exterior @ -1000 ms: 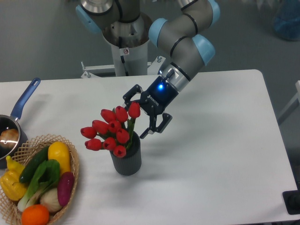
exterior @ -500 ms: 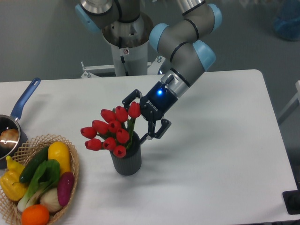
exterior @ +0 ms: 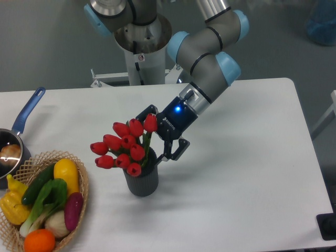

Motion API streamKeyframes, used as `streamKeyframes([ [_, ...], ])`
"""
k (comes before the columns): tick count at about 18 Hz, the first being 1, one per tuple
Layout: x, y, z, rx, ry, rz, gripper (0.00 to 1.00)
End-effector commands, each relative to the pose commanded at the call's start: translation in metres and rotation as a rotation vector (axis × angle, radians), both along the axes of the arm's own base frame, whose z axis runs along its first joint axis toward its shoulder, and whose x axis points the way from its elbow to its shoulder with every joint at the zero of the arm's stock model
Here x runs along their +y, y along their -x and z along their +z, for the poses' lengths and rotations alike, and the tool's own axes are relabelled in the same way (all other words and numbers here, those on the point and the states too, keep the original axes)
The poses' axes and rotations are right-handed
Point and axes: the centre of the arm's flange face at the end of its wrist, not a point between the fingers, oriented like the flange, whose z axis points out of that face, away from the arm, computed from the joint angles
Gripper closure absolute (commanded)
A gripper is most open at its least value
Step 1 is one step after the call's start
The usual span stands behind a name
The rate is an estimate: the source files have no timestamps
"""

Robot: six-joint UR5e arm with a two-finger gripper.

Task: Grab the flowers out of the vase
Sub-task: 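Lower the open gripper around the tulip stems above the vase rim, then close the gripper on the bunch of tulip stems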

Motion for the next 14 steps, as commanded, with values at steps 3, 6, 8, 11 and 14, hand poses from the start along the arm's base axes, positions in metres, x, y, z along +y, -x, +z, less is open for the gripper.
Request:
streamKeyframes([
  [3,0.0041,-0.0028,-0.0041,-0.011,0.002,-0.009,0.00],
  [6,0.0049,-0.0032,-0.0054,-0.015,0.001,-0.010,0.00],
  [8,0.0048,-0.0036,-0.0058,-0.016,0.000,-0.010,0.00],
  [11,0.0059,-0.0047,-0.0044,-0.022,-0.014,-0.013,0.00],
  [14,0.0082,-0.0076,-0.0038,-0.024,-0.020,-0.020,0.00],
])
